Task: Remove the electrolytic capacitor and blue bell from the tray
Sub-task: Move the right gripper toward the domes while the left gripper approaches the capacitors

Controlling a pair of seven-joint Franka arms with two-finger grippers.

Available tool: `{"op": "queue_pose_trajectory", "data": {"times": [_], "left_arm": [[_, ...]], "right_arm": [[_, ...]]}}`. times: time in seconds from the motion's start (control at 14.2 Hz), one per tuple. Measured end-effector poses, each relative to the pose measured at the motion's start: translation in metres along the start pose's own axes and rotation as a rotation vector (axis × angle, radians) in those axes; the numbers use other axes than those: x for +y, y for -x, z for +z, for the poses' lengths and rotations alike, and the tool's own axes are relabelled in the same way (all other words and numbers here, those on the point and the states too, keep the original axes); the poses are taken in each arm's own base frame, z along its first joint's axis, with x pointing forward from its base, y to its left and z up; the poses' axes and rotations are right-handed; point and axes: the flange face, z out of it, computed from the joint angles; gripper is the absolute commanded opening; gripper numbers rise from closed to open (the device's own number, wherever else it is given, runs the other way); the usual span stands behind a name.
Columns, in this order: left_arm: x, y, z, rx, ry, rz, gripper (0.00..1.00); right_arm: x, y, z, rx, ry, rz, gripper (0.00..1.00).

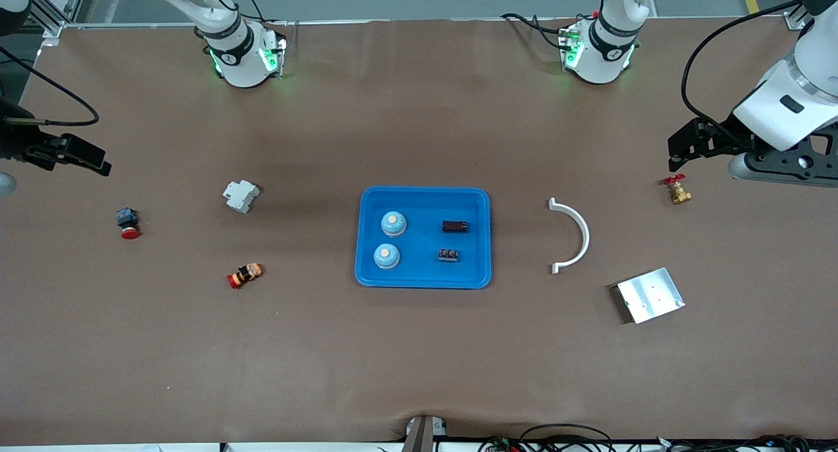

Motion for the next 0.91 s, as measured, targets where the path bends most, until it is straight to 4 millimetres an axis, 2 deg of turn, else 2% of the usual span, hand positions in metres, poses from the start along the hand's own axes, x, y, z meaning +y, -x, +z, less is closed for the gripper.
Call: {"op": "queue_pose_trajectory", "data": {"times": [0.7, 0.91], "left_arm": [[0.006, 0.000, 0.000, 0.000, 0.001, 0.011, 1.00], [0.010, 0.001, 0.001, -0.004, 0.002, 0.017, 1.00]], "right_arm": [[-0.001, 0.000, 0.001, -0.004, 0.001, -0.002, 1.00], [-0.010, 0.003, 0.004, -0.023, -0.002, -0.018, 1.00]]}}
